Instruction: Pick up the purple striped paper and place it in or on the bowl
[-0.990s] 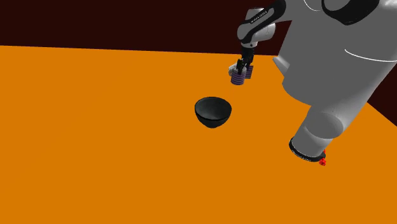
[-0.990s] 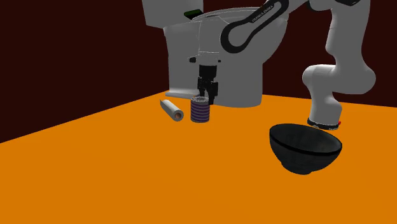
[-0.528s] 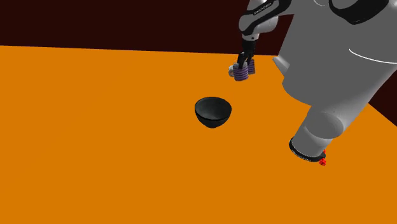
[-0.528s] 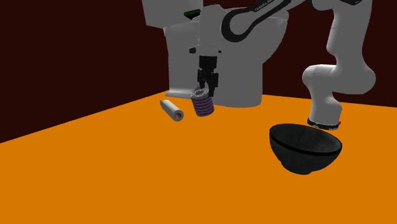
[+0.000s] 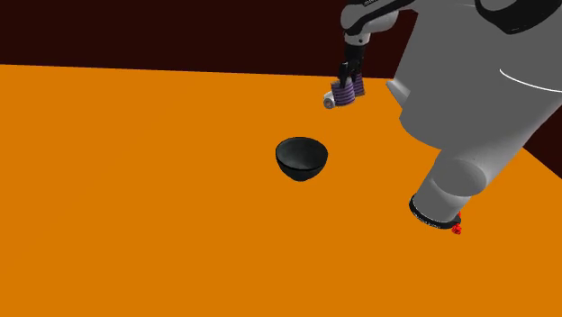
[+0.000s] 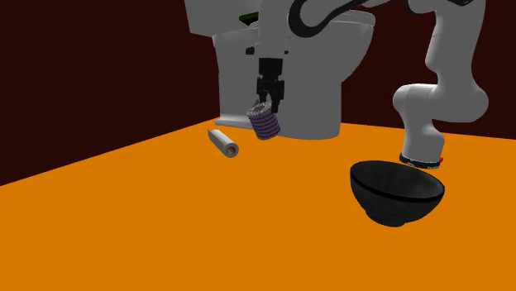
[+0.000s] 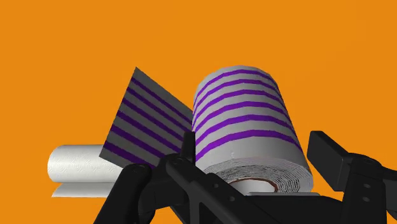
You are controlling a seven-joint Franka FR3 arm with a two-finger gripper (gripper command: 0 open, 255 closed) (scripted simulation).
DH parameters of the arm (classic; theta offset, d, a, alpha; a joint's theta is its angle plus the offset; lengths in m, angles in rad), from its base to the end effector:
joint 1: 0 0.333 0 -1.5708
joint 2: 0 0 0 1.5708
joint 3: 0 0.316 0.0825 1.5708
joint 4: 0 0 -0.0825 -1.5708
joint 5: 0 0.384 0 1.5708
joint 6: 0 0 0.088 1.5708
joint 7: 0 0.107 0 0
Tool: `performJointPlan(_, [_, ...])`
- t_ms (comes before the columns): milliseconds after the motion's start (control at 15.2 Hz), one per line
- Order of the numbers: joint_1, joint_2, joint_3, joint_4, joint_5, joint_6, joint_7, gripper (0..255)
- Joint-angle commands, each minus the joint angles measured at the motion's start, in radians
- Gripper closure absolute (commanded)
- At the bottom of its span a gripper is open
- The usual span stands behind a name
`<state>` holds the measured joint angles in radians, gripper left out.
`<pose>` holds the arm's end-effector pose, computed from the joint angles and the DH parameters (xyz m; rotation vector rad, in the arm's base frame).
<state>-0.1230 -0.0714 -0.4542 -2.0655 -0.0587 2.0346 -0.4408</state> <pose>0.4463 -0.2988 0.4643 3.1014 -0.1716 0.0293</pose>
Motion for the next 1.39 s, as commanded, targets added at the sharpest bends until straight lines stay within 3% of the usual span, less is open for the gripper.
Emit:
performJointPlan(0, [0.000,-0.007,0.001,0.019,-0.003,-0.025,0.002,255])
performJointPlan(792, [0.004,-0.031,0.008,0.154,-0.010,-0.183,0.005,255])
performJointPlan(1320, [0.065,-0.229,0.139,-0.023,-0.065,-0.205,0.220,255])
